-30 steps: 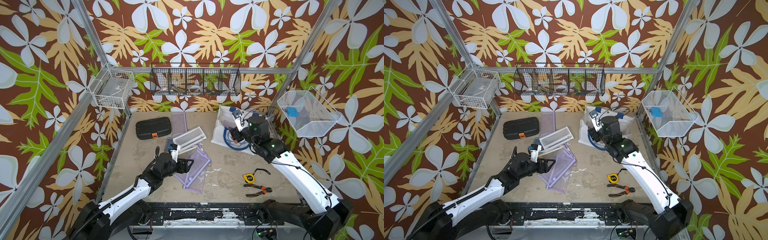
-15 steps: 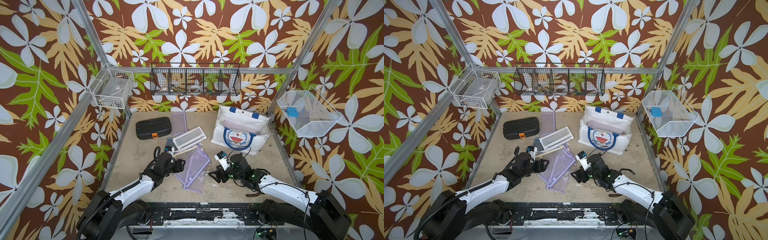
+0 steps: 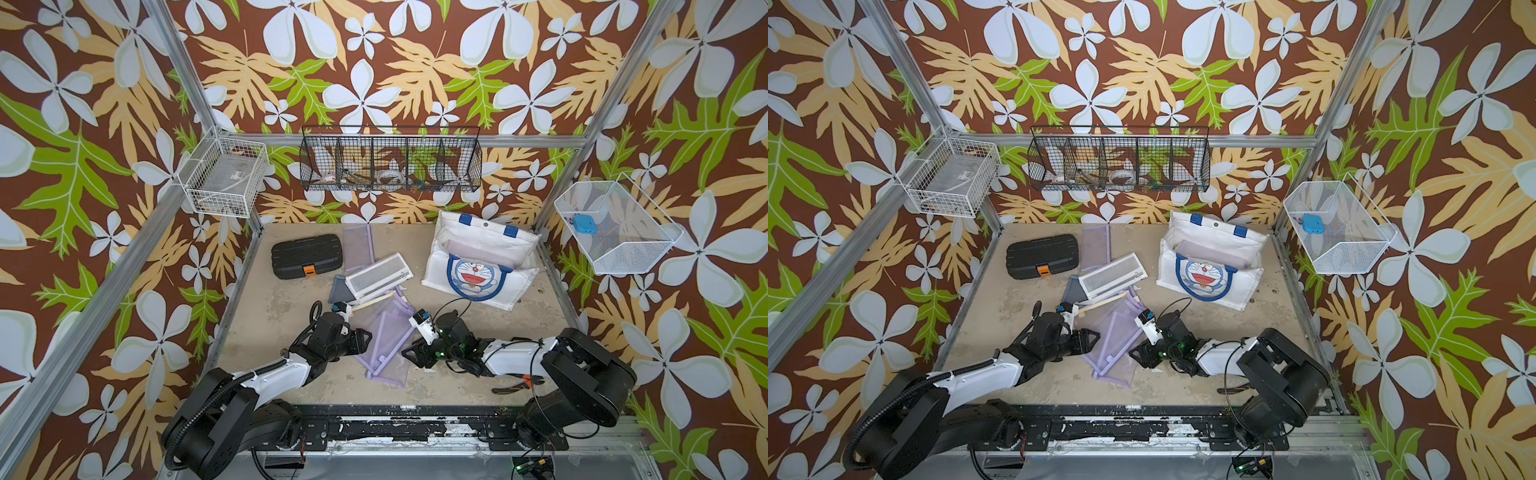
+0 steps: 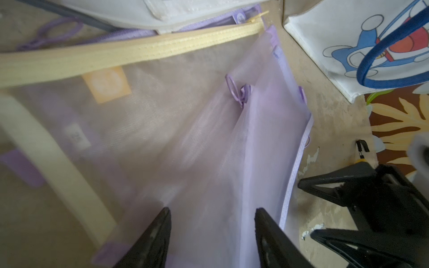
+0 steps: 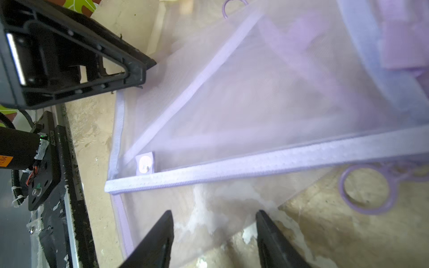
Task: Put the pencil pouch into the canvas bag
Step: Pick up the pencil case from the pencil case.
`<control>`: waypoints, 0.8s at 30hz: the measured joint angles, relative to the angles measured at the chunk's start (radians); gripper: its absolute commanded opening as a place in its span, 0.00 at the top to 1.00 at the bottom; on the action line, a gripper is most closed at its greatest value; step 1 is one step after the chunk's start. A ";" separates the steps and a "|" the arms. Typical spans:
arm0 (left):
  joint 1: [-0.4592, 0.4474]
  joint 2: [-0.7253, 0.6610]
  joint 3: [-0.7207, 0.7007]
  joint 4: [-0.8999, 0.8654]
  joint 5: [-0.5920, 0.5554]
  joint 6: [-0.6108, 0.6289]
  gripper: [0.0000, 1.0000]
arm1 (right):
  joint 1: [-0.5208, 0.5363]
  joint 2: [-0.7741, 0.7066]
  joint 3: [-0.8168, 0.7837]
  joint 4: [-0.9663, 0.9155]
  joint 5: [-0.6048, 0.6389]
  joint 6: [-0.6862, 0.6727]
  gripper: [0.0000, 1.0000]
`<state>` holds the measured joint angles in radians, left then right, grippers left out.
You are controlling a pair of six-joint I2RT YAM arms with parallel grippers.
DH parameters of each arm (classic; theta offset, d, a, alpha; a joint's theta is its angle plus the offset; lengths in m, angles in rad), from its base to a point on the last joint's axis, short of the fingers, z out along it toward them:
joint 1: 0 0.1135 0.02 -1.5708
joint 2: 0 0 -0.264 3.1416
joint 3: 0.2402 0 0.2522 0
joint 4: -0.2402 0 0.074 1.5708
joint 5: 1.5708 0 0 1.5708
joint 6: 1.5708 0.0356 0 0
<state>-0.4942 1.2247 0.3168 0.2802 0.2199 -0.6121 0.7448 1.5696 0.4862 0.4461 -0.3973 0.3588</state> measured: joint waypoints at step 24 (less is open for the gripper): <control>-0.001 0.018 -0.017 0.106 0.147 -0.062 0.85 | 0.004 0.174 0.060 0.189 -0.021 0.003 0.55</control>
<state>-0.4950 1.2423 0.3000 0.3866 0.3668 -0.6739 0.7486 1.7435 0.5461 0.6353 -0.4183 0.3614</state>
